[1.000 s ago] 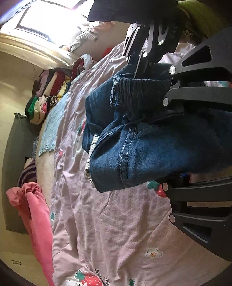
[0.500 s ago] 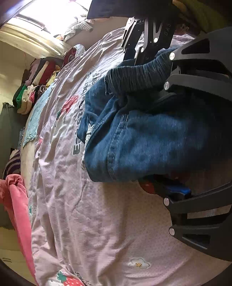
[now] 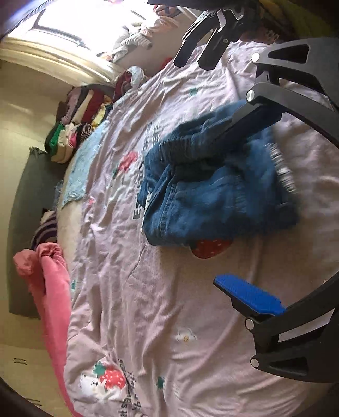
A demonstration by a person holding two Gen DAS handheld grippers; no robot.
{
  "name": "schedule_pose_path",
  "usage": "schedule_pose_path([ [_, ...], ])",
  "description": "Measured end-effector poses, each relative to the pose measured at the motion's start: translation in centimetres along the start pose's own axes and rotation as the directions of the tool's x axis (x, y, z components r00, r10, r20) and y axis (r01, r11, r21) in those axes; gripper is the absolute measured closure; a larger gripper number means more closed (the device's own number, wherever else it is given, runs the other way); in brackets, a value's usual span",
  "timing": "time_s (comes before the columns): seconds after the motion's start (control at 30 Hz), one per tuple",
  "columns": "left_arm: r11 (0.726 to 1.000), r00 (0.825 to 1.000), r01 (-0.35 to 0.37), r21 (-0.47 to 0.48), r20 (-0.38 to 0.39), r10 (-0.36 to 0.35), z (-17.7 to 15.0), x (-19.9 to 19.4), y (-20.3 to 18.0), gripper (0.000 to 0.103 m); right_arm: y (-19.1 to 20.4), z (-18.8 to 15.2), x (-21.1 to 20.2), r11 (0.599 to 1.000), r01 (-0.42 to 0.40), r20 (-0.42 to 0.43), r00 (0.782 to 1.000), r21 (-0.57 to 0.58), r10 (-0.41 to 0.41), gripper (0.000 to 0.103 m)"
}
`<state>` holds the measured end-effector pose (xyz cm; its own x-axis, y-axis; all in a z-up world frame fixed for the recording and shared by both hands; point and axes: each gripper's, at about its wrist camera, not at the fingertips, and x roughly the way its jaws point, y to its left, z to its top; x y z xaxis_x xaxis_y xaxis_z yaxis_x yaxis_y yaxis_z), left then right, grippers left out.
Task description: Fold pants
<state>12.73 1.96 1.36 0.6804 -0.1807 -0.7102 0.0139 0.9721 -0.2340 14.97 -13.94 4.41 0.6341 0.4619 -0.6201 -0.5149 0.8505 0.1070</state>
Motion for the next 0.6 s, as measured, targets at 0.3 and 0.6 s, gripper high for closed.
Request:
schedule_pose_path([
  [0.3,0.999,0.999,-0.029,0.035,0.041,0.028,-3.6,-4.9,-0.7,0.004,2.1,-2.1,-4.2,0.998,0.047,0.037,0.998,-0.034,-0.046,0.009],
  [0.6,0.998,0.998,-0.045,0.036,0.048,0.043,-6.9,-7.2,-0.9,0.004,2.3,-5.5,-5.0,0.997,0.079,-0.025,0.997,-0.005,-0.079,0.009],
])
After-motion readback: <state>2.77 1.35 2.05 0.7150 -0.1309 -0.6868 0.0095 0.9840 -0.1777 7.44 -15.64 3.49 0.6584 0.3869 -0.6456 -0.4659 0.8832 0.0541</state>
